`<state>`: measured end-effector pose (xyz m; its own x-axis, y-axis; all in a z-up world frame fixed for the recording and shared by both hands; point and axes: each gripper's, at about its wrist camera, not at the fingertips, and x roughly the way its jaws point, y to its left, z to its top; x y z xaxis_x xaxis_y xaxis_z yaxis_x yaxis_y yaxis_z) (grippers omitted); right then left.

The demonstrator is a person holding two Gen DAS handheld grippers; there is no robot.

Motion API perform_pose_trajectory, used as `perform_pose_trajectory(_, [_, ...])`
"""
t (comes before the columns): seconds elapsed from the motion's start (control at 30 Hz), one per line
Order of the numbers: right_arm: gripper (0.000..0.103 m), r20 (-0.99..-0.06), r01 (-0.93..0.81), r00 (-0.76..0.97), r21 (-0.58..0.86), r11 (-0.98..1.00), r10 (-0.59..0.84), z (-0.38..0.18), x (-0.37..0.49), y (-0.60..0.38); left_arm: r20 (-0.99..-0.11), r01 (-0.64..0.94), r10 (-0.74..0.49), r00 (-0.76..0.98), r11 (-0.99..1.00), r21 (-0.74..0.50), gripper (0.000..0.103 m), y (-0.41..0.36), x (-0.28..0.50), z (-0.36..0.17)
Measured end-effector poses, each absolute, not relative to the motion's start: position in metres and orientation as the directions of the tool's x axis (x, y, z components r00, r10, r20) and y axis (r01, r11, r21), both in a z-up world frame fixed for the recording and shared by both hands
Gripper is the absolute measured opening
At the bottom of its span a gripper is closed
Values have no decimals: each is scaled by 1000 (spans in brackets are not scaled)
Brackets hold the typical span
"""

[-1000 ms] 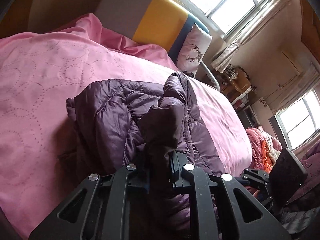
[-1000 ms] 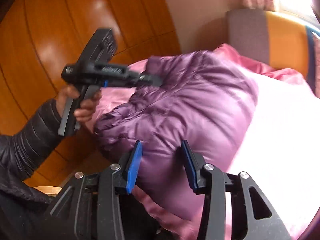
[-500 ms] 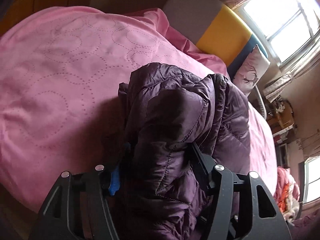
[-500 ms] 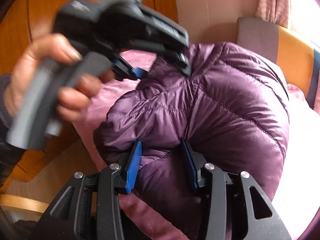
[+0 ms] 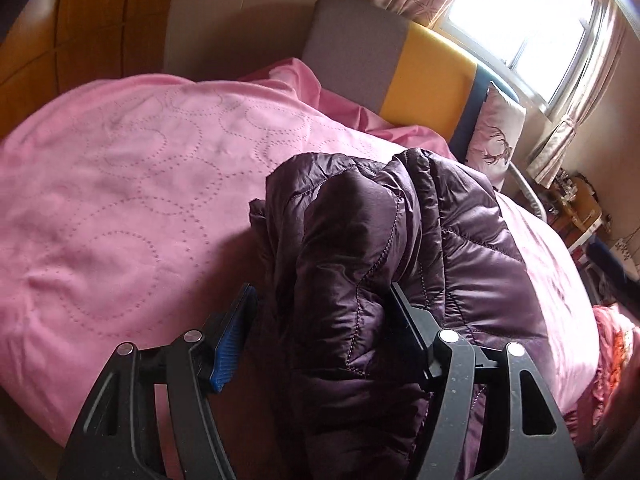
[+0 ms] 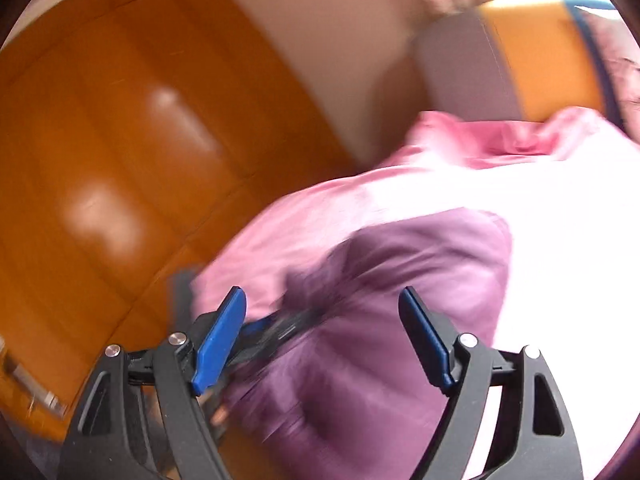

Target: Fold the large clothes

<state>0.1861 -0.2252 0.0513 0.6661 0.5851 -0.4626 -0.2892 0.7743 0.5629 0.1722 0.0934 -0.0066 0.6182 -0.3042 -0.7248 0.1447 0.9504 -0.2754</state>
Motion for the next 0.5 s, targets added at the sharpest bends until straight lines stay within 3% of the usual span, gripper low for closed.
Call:
perform_pose_trajectory(0.2, [79,-574,-189,655,506,842,492,46,261,-214,-708,130,-259,657,964,-232,66,97,161,-9])
perform_pose_trajectory(0.37, [80,-743,-140,539,386,912,397,-23,317,-158,-704,111,-241,668,968,-225,66,106,159,-19])
perform_pose_trajectory(0.5, [91,-791,-168,537,241,956,294,-57,318,-126,-707,81,-222,672,970,-228,73,115,156,-32])
